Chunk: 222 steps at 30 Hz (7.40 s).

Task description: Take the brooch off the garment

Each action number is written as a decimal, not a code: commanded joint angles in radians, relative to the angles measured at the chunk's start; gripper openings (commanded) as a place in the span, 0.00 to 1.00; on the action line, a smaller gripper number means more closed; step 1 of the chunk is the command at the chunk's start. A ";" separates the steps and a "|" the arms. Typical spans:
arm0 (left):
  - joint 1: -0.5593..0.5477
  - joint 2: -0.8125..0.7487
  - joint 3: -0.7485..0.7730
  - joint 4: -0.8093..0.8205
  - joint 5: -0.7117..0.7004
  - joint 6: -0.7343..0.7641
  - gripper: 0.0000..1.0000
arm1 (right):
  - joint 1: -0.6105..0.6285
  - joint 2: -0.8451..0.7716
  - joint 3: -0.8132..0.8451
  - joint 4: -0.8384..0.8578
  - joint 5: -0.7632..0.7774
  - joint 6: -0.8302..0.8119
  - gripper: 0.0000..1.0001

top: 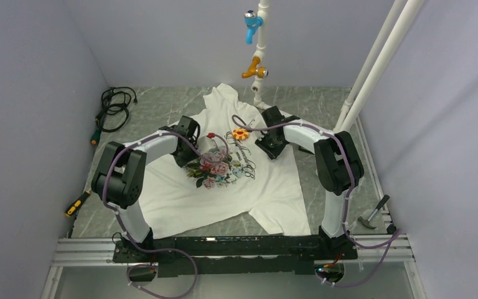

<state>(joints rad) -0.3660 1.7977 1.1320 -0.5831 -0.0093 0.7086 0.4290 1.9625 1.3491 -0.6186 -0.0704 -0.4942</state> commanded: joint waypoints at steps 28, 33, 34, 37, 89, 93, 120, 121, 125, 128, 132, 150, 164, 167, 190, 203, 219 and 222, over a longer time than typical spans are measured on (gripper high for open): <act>-0.030 -0.558 -0.361 -0.260 0.197 0.266 0.17 | 0.105 -0.309 -0.267 -0.437 -0.320 -0.125 0.34; -0.037 -0.451 -0.157 -0.148 0.319 0.053 0.20 | 0.021 -0.298 -0.091 -0.320 -0.360 -0.001 0.37; -0.046 -0.423 -0.131 -0.105 0.321 0.007 0.21 | 0.018 -0.280 -0.062 -0.299 -0.353 0.018 0.37; -0.080 -0.324 -0.074 0.017 0.279 -0.072 0.21 | 0.016 -0.225 -0.009 -0.230 -0.294 0.057 0.37; 0.055 -0.852 -0.410 0.131 0.566 -0.483 0.82 | 0.174 -0.433 -0.306 0.242 -0.167 0.047 0.54; 0.078 -0.950 -0.449 0.152 0.487 -0.561 0.99 | 0.224 -0.381 -0.303 0.282 -0.133 -0.007 0.54; 0.286 -0.964 -0.472 0.230 0.558 -0.580 1.00 | 0.273 -0.216 -0.148 0.230 -0.109 -0.014 0.37; 0.286 -0.957 -0.469 0.235 0.568 -0.561 1.00 | 0.268 -0.212 -0.142 0.223 -0.121 -0.007 0.37; 0.286 -0.929 -0.457 0.248 0.548 -0.542 1.00 | 0.255 -0.179 -0.123 0.212 -0.141 0.024 0.34; 0.286 -0.916 -0.447 0.253 0.539 -0.528 0.99 | 0.244 -0.161 -0.115 0.225 -0.137 0.048 0.32; 0.286 -0.920 -0.443 0.266 0.546 -0.503 0.99 | 0.221 -0.125 -0.097 0.220 -0.118 0.058 0.27; 0.286 -1.019 -0.515 0.431 0.715 -0.440 1.00 | 0.139 -0.261 -0.155 0.194 -0.436 0.182 0.00; 0.100 -0.836 -0.492 0.421 0.872 -0.235 0.99 | 0.125 -0.423 -0.302 0.295 -0.629 0.169 0.00; 0.016 -0.739 -0.468 0.487 0.851 -0.194 0.89 | 0.124 -0.392 -0.268 0.237 -0.699 0.140 0.00; -0.229 -0.283 -0.301 0.768 0.885 -0.269 0.52 | 0.098 -0.382 -0.264 0.170 -0.767 0.079 0.00; -0.254 -0.213 -0.279 0.730 0.952 -0.340 0.30 | 0.066 -0.382 -0.268 0.166 -0.805 0.053 0.03; -0.245 -0.207 -0.292 0.757 0.915 -0.492 0.00 | 0.003 -0.445 -0.340 0.180 -0.794 0.081 0.60; -0.235 -0.219 -0.319 0.792 0.904 -0.545 0.00 | -0.035 -0.481 -0.382 0.146 -0.784 0.065 0.64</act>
<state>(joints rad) -0.6098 1.5890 0.8303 0.1513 0.8745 0.2630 0.4431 1.5536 1.0111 -0.4625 -0.8459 -0.4164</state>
